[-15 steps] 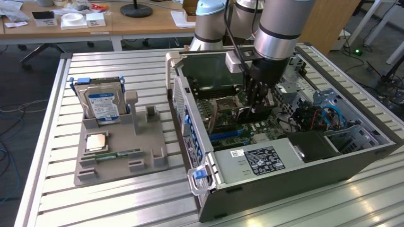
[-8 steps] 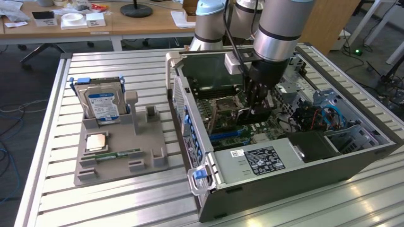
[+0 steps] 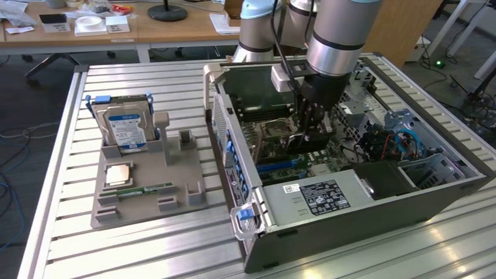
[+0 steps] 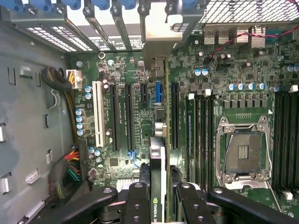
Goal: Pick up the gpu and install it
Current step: 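Insert the gpu into the slot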
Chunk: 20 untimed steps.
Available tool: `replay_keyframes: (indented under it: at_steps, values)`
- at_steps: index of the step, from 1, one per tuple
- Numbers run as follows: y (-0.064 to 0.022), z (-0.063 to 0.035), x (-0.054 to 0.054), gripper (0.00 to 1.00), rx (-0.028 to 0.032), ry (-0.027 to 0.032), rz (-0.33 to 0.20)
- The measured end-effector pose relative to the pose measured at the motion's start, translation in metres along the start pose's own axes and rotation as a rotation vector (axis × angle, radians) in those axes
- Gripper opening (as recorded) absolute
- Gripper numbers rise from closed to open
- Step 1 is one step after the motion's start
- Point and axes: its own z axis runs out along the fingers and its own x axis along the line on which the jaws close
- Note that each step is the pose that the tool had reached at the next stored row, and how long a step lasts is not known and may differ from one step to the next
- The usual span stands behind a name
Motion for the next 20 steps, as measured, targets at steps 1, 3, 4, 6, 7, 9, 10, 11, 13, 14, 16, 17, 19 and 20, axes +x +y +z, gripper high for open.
replay_keyframes:
  at_steps: [1,3,4,6,7,9,10,11,13,14,16,17,19,20]
  values:
    - [0.0006,0.0002,0.0001,0.26,0.0001,-0.0001,0.000]
    - [0.0010,0.0016,0.0002,0.26,0.0001,0.0000,0.000]
    - [0.0013,0.0027,0.0002,0.26,0.0000,0.0001,0.000]
    - [0.0018,0.0048,0.0002,0.26,0.0000,0.0000,0.000]
    - [0.0021,0.0058,0.0002,0.26,0.0000,0.0000,0.000]
    - [0.0029,0.0070,0.0003,0.26,0.0000,0.0001,0.000]
    - [0.0035,0.0071,0.0003,0.26,0.0001,0.0002,0.000]
    - [0.0044,0.0072,0.0004,0.26,0.0001,0.0001,0.000]
    - [0.0060,0.0074,0.0004,0.26,0.0001,-0.0001,0.000]
    - [0.0066,0.0074,0.0005,0.26,0.0001,0.0000,0.000]
    - [0.0075,0.0074,0.0006,0.26,0.0001,0.0000,0.000]
    - [0.0080,0.0074,0.0006,0.26,0.0001,0.0000,0.000]
    - [0.0090,0.0075,0.0007,0.26,0.0001,0.0000,0.000]
    - [0.0093,0.0076,0.0008,0.26,0.0001,0.0000,0.000]
